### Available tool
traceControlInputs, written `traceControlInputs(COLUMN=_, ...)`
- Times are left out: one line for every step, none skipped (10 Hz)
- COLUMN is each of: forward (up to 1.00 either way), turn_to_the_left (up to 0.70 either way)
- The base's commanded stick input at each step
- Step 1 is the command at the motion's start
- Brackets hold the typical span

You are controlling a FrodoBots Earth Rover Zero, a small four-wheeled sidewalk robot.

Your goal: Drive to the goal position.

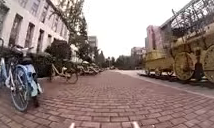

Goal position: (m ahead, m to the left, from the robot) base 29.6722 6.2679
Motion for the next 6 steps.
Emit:
traceControlInputs(forward=0.7, turn_to_the_left=0.0)
traceControlInputs(forward=0.7, turn_to_the_left=0.0)
traceControlInputs(forward=0.7, turn_to_the_left=0.0)
traceControlInputs(forward=0.7, turn_to_the_left=0.0)
traceControlInputs(forward=0.7, turn_to_the_left=0.0)
traceControlInputs(forward=0.7, turn_to_the_left=0.0)
